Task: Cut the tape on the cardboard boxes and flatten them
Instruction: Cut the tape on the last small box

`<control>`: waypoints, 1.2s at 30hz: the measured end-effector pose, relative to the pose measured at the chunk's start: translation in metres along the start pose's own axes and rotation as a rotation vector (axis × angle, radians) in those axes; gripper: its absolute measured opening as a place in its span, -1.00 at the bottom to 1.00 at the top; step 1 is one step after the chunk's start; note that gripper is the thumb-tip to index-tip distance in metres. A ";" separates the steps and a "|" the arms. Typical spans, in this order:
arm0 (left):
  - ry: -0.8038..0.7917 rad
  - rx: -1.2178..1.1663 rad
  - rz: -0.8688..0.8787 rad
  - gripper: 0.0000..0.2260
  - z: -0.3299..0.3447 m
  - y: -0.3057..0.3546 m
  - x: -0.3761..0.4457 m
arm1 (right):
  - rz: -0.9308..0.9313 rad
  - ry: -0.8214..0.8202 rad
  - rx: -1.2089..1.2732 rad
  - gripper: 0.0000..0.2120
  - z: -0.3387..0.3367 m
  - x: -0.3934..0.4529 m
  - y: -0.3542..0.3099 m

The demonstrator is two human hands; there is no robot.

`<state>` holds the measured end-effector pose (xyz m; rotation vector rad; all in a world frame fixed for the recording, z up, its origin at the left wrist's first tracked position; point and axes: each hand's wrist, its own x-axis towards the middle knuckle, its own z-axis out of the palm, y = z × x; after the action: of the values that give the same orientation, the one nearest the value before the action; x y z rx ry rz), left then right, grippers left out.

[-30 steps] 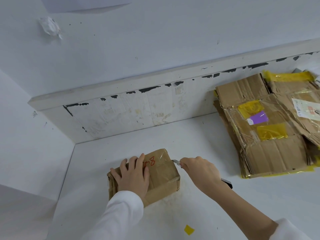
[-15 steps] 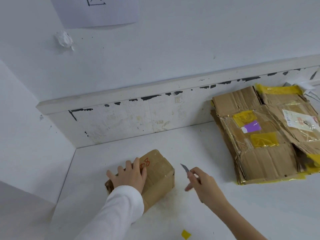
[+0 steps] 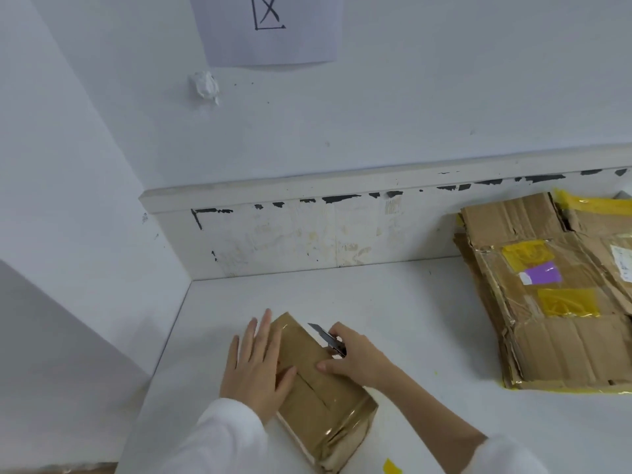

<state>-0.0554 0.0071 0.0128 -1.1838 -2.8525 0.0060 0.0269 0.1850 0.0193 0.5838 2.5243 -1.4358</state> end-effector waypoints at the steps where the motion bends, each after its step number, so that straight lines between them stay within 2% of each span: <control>1: 0.052 0.036 0.116 -0.42 -0.005 -0.007 -0.003 | -0.031 -0.053 -0.032 -0.67 -0.002 0.005 -0.004; 3: 0.067 0.105 0.314 -0.46 -0.012 -0.017 -0.006 | -0.085 -0.114 -0.100 -0.70 -0.004 0.013 -0.011; 4: 0.020 0.118 0.377 -0.47 -0.012 -0.020 -0.006 | -0.104 -0.108 -0.113 -0.73 -0.004 0.017 -0.013; 7: -0.002 0.083 0.487 -0.49 -0.006 -0.024 -0.009 | -0.073 0.066 -0.058 -0.83 -0.011 0.021 -0.015; 9: 0.017 0.036 0.388 -0.51 0.002 -0.014 -0.010 | 0.025 0.198 -0.072 -0.78 -0.025 0.018 -0.008; 11: -0.039 0.028 0.161 -0.47 -0.003 0.010 -0.011 | 0.113 0.283 -0.172 -0.71 -0.041 0.010 0.005; 13: -0.155 0.091 -0.086 -0.38 -0.001 0.035 -0.005 | 0.170 0.349 -0.307 -0.70 -0.054 0.000 0.019; 15: -0.252 0.145 -0.189 -0.27 0.005 0.051 -0.004 | 0.192 0.395 -0.417 -0.71 -0.060 -0.011 0.028; 17: -0.263 0.177 -0.152 -0.20 0.010 0.054 -0.003 | 0.178 0.393 -0.503 -0.73 -0.060 -0.020 0.034; 20: -0.295 0.201 -0.058 -0.09 0.014 0.047 -0.004 | 0.152 0.330 -0.498 -0.75 -0.051 -0.028 0.036; 23: -0.326 0.140 -0.038 -0.05 0.001 0.047 -0.004 | 0.172 0.274 -0.472 -0.66 -0.040 -0.031 0.037; 28: -0.232 0.052 0.030 -0.27 -0.010 0.052 -0.012 | 0.218 0.312 -0.396 -0.70 -0.033 -0.030 0.038; 36: -0.244 -0.010 -0.016 -0.25 -0.001 0.049 -0.013 | 0.176 0.301 -0.317 -0.71 -0.032 -0.030 0.042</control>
<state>-0.0119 0.0323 0.0118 -1.2425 -3.0729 0.1463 0.0727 0.2237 0.0130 0.9932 2.7604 -0.9201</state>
